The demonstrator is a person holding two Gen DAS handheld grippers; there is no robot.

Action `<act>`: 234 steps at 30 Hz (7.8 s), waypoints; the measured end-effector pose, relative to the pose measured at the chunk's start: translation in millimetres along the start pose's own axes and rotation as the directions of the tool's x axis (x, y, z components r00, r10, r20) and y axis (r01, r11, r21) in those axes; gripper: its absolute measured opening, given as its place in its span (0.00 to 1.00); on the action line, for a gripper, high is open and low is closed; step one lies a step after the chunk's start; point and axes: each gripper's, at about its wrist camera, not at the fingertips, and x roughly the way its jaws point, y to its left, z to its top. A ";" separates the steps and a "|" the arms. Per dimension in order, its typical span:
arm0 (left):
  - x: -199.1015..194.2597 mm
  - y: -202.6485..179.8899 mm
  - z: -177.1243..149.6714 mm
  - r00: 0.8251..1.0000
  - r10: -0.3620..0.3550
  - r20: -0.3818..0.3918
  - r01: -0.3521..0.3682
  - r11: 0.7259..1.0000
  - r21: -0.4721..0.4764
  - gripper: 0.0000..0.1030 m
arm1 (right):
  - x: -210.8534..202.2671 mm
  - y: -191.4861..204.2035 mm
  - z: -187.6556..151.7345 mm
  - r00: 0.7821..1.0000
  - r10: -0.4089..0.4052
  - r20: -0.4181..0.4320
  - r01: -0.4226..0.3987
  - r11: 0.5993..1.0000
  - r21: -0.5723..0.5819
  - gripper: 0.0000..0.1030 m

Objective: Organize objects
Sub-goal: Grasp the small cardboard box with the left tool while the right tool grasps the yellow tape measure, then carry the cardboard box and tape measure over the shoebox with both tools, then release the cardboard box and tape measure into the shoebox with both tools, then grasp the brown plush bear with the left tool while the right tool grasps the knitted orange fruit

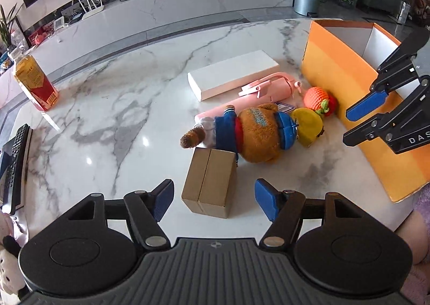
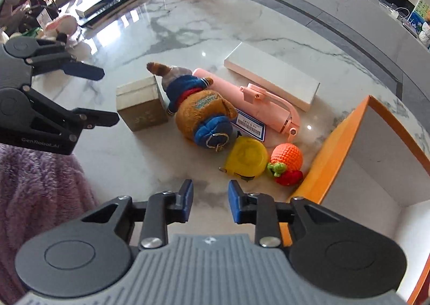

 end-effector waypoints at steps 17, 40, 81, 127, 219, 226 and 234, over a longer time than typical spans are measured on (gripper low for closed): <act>36.9 11.9 8.4 0.997 -0.070 -0.028 0.069 0.997 -0.019 0.72 | 86.3 -46.9 42.2 0.976 -0.041 -0.215 0.111 0.939 0.325 0.54; -48.5 -23.2 24.8 0.985 -0.131 0.111 0.140 0.987 -0.075 0.52 | -41.0 -16.7 -12.1 0.996 0.000 0.088 -0.034 0.925 0.379 0.51; 35.3 -325.7 116.8 0.885 -0.450 -0.116 0.433 0.710 0.555 0.52 | -155.0 -178.2 -212.9 0.975 -0.150 0.165 0.018 0.791 0.612 0.51; 114.2 -342.7 134.2 0.724 -0.560 -0.403 0.689 0.576 0.439 0.31 | -134.5 -188.0 -219.9 0.983 -0.128 0.133 0.013 0.767 0.642 0.51; -15.3 -114.6 132.5 0.909 -0.399 0.117 0.366 0.901 0.232 0.41 | -61.0 -144.1 -106.6 0.949 -0.188 -0.252 0.255 0.929 0.268 0.07; -30.2 -71.5 115.2 0.964 -0.233 0.126 0.211 0.964 0.164 0.51 | -96.3 -107.8 -48.2 0.989 -0.149 0.018 0.140 0.959 0.248 0.08; -0.4 -24.9 90.0 0.996 -0.088 0.028 0.092 0.972 -0.217 0.54 | -72.2 -65.7 -3.6 0.992 -0.075 0.100 0.067 0.994 0.090 0.08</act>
